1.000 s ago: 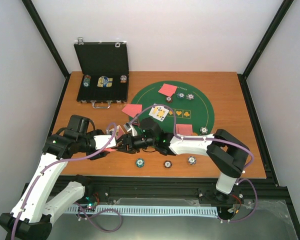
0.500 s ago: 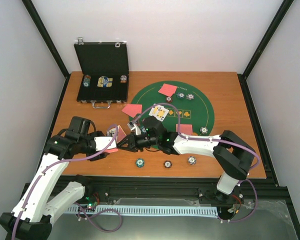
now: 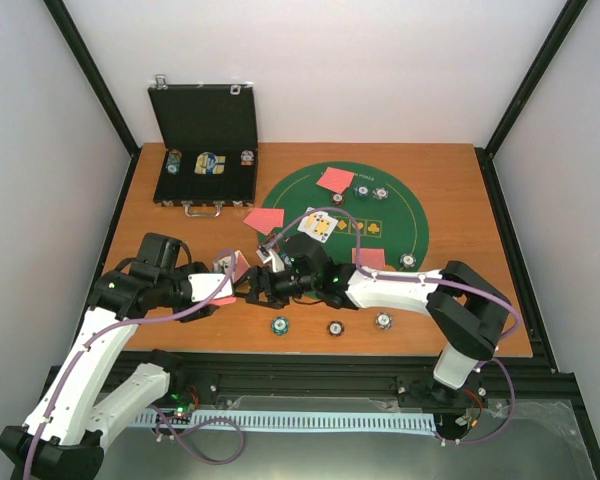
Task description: Distribute texas hold em gaming equipment
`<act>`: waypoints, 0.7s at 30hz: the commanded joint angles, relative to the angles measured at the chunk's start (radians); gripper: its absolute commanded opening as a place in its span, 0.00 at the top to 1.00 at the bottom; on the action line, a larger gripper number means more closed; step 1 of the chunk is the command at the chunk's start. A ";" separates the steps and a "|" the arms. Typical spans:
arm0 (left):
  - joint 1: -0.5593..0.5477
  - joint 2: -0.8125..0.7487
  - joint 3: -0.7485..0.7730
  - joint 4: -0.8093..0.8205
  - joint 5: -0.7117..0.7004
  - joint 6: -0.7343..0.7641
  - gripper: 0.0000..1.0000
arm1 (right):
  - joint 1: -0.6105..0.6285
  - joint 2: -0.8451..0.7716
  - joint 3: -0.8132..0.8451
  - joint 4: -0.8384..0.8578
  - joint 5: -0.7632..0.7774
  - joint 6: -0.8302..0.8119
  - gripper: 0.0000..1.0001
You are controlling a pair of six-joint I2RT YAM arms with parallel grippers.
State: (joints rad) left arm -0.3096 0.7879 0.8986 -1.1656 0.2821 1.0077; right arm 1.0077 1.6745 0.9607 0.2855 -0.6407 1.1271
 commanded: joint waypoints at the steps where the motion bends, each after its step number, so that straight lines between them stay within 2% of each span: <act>1: -0.003 -0.007 0.036 0.022 0.029 0.005 0.63 | 0.024 0.057 0.035 0.095 -0.023 0.038 0.17; 14: -0.003 -0.005 0.051 0.011 0.031 0.006 0.63 | 0.050 0.214 0.165 0.135 -0.051 0.076 0.19; 21: -0.003 -0.006 0.058 0.007 0.028 0.008 0.63 | 0.015 0.185 0.074 0.154 -0.056 0.080 0.32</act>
State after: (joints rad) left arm -0.3096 0.7898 0.9062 -1.1755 0.2867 1.0073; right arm 1.0462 1.8790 1.1007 0.4408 -0.6964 1.2030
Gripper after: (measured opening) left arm 0.671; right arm 0.704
